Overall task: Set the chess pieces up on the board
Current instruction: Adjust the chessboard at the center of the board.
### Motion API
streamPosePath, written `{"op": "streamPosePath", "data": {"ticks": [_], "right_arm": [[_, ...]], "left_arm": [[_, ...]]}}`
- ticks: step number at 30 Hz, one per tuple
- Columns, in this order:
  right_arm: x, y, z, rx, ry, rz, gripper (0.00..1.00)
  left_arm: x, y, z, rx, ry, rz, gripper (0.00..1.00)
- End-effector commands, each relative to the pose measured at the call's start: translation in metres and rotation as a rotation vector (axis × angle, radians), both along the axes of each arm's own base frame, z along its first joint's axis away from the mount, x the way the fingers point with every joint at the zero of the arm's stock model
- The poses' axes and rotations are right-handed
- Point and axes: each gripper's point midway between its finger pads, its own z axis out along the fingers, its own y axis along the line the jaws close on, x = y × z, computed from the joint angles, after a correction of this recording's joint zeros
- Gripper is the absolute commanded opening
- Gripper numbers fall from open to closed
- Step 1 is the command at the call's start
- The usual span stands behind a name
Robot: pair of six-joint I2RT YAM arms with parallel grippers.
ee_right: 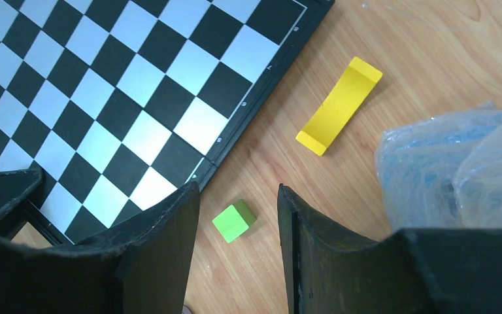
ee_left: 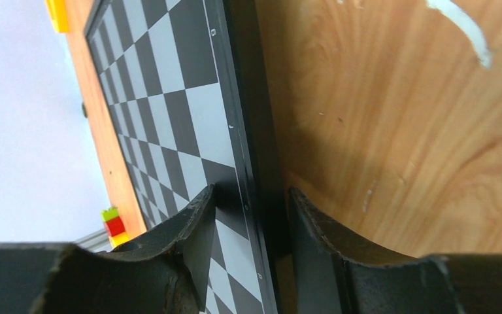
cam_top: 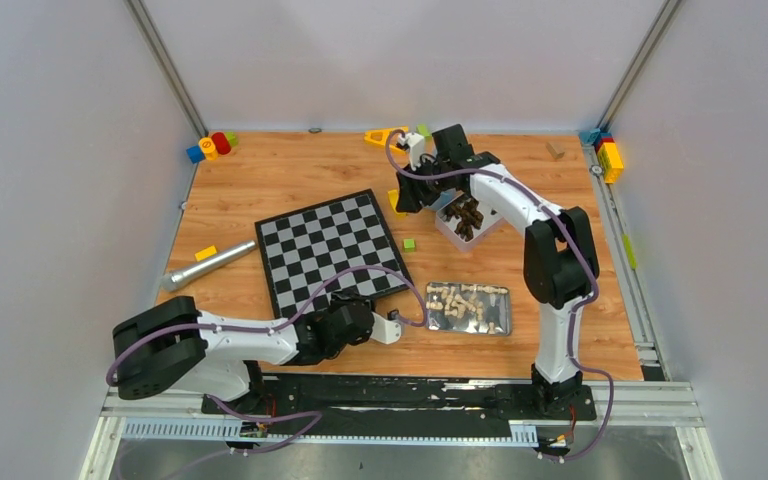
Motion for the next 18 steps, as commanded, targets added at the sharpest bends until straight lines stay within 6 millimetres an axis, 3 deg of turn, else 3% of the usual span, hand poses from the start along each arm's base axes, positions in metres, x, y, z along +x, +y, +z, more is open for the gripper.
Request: {"op": "streamPosePath", "data": {"ticks": [1, 8, 14, 18], "right_arm": [[-0.001, -0.002, 0.010, -0.027, -0.040, -0.036, 0.49], [-0.011, -0.015, -0.027, -0.170, -0.020, -0.104, 0.48], [-0.028, -0.024, -0.055, -0.257, 0.031, -0.114, 0.54], [-0.038, -0.023, -0.067, -0.294, 0.056, -0.099, 0.59]], "left_arm": [[-0.015, 0.000, -0.011, -0.027, 0.093, -0.029, 0.50], [-0.017, 0.001, -0.009, -0.037, 0.102, -0.034, 0.54], [-0.018, 0.002, -0.010, -0.039, 0.111, -0.028, 0.58], [-0.016, 0.004, -0.006, -0.045, 0.097, -0.013, 0.68]]}}
